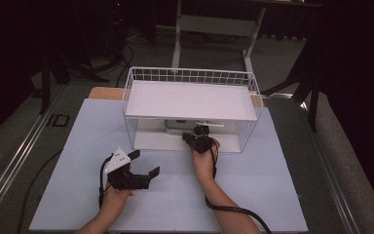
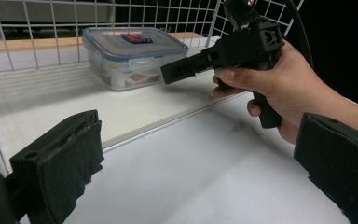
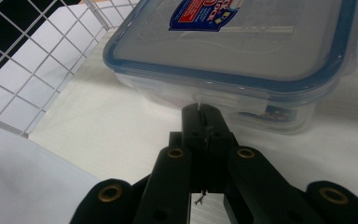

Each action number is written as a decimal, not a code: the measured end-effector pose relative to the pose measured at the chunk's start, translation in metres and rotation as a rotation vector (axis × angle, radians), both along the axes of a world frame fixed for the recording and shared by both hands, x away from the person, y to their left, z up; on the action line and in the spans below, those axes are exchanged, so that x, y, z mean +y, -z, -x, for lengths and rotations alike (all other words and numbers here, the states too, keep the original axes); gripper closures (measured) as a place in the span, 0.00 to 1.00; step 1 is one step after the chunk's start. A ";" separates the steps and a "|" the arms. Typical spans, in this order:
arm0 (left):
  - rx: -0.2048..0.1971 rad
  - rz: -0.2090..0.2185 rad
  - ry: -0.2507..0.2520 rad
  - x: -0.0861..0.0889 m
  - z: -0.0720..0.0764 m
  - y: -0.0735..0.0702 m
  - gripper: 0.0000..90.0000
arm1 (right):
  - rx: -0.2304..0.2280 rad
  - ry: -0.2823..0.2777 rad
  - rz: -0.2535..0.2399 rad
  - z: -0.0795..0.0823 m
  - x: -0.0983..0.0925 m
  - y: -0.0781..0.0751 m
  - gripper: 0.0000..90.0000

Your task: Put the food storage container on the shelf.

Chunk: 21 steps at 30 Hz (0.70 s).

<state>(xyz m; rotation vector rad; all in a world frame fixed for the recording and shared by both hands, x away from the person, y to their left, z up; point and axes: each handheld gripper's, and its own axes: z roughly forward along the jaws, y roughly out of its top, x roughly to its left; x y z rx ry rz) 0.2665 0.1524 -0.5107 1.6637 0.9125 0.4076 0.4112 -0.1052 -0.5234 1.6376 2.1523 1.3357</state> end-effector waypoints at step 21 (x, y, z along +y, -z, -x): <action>-0.031 -0.007 0.070 -0.010 0.000 -0.008 0.02 | -0.154 -0.089 0.004 0.046 -0.021 -0.014 0.52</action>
